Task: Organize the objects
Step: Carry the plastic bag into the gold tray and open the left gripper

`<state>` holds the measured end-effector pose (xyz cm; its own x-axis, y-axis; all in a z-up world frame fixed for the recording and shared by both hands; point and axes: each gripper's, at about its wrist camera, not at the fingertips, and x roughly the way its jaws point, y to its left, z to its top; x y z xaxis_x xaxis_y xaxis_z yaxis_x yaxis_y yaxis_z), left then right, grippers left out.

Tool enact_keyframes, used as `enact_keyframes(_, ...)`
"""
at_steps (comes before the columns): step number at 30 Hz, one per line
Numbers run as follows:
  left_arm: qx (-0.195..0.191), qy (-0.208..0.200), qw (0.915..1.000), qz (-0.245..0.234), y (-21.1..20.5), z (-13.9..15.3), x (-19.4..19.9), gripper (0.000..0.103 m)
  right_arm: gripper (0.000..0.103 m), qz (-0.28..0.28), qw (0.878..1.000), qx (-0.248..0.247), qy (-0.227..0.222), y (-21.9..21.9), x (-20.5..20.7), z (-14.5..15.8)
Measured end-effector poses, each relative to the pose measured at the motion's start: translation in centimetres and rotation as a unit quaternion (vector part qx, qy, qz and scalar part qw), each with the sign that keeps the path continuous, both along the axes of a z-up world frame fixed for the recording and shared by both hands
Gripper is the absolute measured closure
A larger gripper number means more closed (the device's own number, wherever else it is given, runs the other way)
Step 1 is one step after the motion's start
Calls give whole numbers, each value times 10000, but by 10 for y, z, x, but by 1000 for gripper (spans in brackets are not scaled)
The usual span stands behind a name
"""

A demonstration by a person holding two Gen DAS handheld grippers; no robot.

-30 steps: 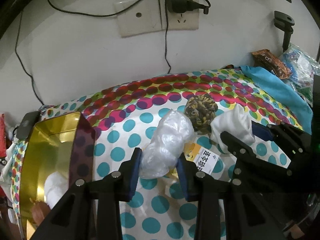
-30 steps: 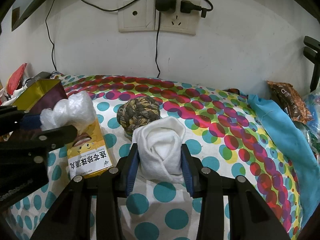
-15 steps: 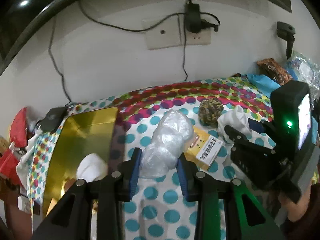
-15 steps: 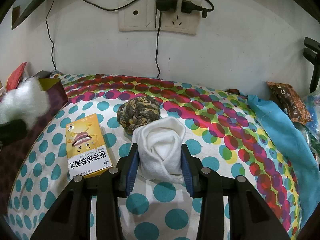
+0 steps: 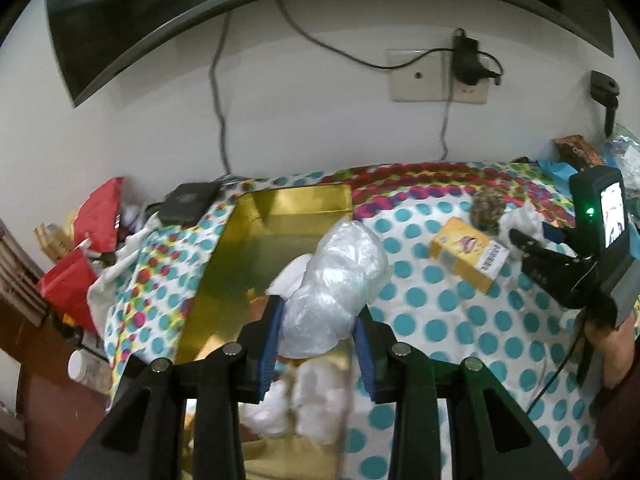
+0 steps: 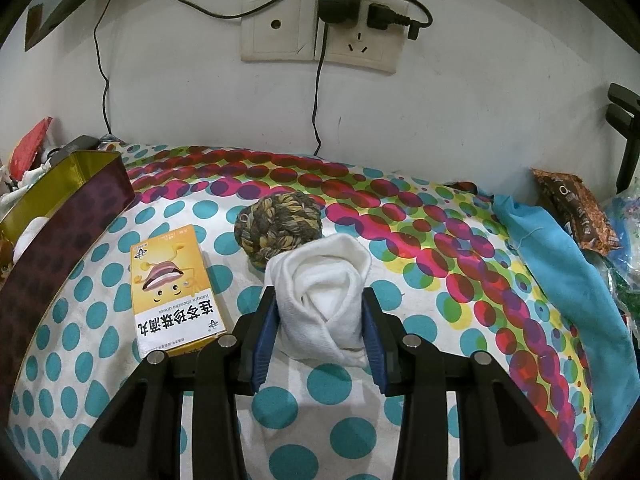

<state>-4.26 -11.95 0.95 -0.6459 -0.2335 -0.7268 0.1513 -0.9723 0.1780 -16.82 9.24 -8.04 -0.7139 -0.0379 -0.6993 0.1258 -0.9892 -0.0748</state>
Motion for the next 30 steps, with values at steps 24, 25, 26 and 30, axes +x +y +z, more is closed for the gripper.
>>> enact_keyframes(24,616,-293,9960,568,-92,-25,-8,69,66,-17,9996,294,24,-6,0,0)
enact_keyframes(25,584,-302,9961,582,-93,-27,-12,69,66,-20,9995,304,25,-7,0,0)
enact_keyframes(26,548,-305,9964,566,-94,-28,-16,69,66,-23,9995,305,23,-5,0,0)
enact_keyframes(30,425,-368,9968,563,-100,-34,-36,69,65,-25,9995,313,23,-7,-1,0)
